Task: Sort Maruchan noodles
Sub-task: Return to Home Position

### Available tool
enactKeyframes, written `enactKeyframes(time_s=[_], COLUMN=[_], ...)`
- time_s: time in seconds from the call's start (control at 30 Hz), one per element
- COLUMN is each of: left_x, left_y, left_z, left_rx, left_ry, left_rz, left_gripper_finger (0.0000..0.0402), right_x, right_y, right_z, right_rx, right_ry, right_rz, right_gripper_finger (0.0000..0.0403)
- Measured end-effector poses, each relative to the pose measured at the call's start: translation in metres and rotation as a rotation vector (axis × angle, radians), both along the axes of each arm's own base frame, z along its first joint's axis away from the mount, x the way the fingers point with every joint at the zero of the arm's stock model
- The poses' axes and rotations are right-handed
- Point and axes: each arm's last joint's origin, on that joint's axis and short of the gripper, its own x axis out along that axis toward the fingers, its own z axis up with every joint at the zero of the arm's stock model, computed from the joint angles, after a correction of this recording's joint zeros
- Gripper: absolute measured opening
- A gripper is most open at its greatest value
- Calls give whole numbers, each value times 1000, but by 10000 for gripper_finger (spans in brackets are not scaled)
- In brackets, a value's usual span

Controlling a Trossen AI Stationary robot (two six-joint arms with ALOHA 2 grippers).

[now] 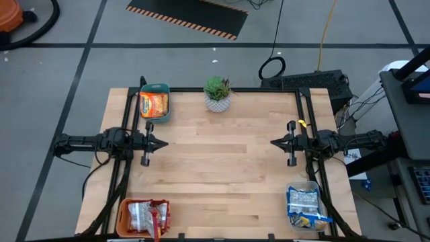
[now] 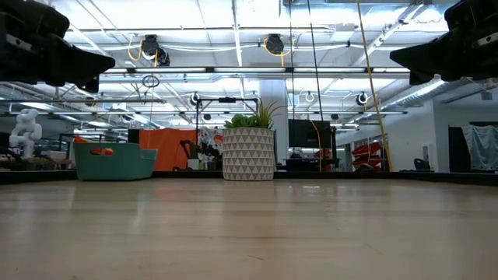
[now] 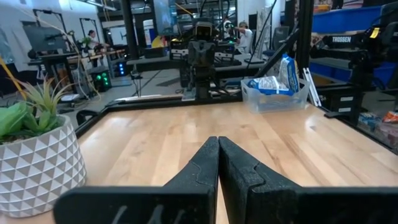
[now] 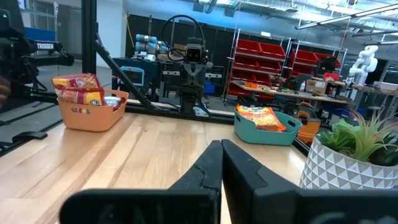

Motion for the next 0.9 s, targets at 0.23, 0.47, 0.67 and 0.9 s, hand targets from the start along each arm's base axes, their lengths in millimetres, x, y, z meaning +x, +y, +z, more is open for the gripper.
enactKeyframes(time_s=[0.23, 0.47, 0.67, 0.9], left_x=[0, 0, 0, 0], left_y=[0, 0, 0, 0], left_z=[0, 1, 1, 1], left_rx=[13, 1, 3, 5], left_ry=[0, -11, -12, -12], left_rz=[1, 4, 4, 4], left_gripper_finger=[12, 12, 12, 12], right_x=[0, 0, 0, 0], right_y=[0, 0, 0, 0], right_z=[0, 0, 0, 0], right_rx=[0, 0, 0, 0], right_ry=[0, 0, 0, 0], right_rz=[0, 0, 0, 0], right_gripper_finger=[0, 0, 0, 0])
